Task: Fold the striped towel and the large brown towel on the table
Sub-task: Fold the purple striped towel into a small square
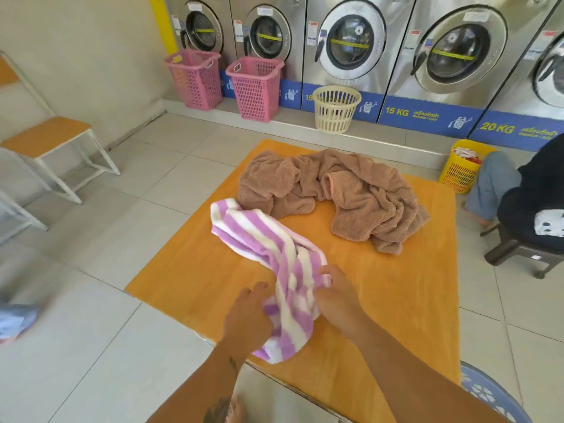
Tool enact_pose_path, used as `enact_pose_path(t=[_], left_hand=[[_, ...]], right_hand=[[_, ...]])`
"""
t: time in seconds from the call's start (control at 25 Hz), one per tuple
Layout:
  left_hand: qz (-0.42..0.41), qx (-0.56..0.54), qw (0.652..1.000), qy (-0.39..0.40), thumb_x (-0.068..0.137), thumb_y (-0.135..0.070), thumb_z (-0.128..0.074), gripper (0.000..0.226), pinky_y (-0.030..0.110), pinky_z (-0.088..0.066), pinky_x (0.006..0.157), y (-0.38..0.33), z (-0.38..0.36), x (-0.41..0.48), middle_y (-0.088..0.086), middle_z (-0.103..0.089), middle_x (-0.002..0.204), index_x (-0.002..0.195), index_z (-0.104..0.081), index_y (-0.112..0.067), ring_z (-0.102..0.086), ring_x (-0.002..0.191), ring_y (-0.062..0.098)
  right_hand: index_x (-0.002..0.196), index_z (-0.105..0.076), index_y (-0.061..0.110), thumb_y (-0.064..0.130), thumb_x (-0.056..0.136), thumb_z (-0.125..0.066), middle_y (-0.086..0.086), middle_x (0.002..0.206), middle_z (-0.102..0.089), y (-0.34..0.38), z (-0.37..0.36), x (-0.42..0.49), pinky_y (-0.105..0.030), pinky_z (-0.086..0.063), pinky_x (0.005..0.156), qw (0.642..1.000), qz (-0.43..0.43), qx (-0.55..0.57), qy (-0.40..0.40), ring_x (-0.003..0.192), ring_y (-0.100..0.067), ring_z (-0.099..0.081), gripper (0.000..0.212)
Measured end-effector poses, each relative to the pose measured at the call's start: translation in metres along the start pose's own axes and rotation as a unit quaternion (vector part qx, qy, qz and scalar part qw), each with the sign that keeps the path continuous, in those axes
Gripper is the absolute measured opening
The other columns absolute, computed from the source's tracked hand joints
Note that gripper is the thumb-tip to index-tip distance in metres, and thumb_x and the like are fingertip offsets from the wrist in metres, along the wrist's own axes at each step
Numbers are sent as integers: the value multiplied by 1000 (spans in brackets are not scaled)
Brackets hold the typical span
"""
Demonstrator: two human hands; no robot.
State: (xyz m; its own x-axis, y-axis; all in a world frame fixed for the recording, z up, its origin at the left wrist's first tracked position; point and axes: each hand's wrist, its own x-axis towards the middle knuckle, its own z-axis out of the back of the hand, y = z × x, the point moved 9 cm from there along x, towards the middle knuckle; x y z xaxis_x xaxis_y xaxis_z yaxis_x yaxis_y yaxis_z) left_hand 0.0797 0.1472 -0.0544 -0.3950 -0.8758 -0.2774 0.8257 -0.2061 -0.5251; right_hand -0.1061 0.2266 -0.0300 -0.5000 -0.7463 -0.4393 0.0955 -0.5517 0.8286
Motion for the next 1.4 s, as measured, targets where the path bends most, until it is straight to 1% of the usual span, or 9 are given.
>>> enact_pose_path(t=[0.2,0.4,0.52,0.72,0.96,1.04,1.2,1.32,1.4], left_hand=[[118,10,992,-39,77,-7,-49,40,32,-46,71,62,41,-16,0,-58,106,112,-54,-25,-59,94,27],[138,81,983,92,83,-24,-52,32,36,-51,88,98,31,-36,4,-59,113,114,-50,-19,-60,106,29],[86,23,995,54,84,-16,-50,28,33,-49,86,82,51,-33,0,-56,114,111,-55,-20,-57,102,26],[31,-78,995,59,83,-15,-48,22,33,-55,75,51,64,-13,-3,-62,99,98,-64,-21,-62,87,26],[-15,-113,991,75,95,-18,-46,20,33,-51,77,17,40,16,-1,-60,92,90,-64,-11,-60,88,24],[-2,-133,988,75,97,-20,-49,18,30,-48,77,6,28,23,-2,-59,87,86,-61,-15,-56,85,21],[50,-172,982,62,91,-23,-47,37,39,-54,76,-7,-1,42,5,-67,100,126,-60,-22,-64,92,29],[91,-197,975,52,66,-52,-47,82,41,-55,81,-18,-19,52,10,-65,104,145,-39,-33,-64,96,31],[111,-232,966,36,66,-51,-56,83,41,-52,90,-38,-18,53,6,-63,111,144,-34,-36,-62,105,30]], right_hand=[[104,-59,30,7,80,-50,2,103,-60,15,78,2,-31,-46,64,968,44,-200,-143,86,-23,-58,34],[116,-57,27,17,81,-56,-6,119,-49,-34,67,-17,-31,-47,73,920,-60,-383,-56,103,-32,-58,37],[120,-57,23,11,80,-53,-6,117,-44,-27,29,-30,-34,-54,75,945,-29,-323,-50,103,-30,-57,42],[117,-59,16,-1,82,-51,-1,85,-50,-16,-22,-44,-25,-43,48,987,-26,-159,-22,58,-18,-52,39],[126,-53,25,9,79,-52,-3,117,-44,-6,4,-27,-33,-51,73,968,-28,-244,-58,107,-30,-54,50],[132,-48,23,8,76,-51,-3,118,-42,1,13,-3,-33,-49,70,966,-20,-254,-42,108,-33,-56,58],[142,-36,24,8,82,-48,-7,130,-50,16,8,47,-27,-42,59,969,14,-244,19,103,-31,-59,63],[129,-40,26,14,86,-52,-5,107,-61,15,-8,73,-28,-44,56,981,2,-174,81,82,-22,-61,47],[116,-54,9,17,78,-57,-6,94,-66,12,-17,80,-33,-49,68,991,-21,-80,109,81,-22,-63,40]])
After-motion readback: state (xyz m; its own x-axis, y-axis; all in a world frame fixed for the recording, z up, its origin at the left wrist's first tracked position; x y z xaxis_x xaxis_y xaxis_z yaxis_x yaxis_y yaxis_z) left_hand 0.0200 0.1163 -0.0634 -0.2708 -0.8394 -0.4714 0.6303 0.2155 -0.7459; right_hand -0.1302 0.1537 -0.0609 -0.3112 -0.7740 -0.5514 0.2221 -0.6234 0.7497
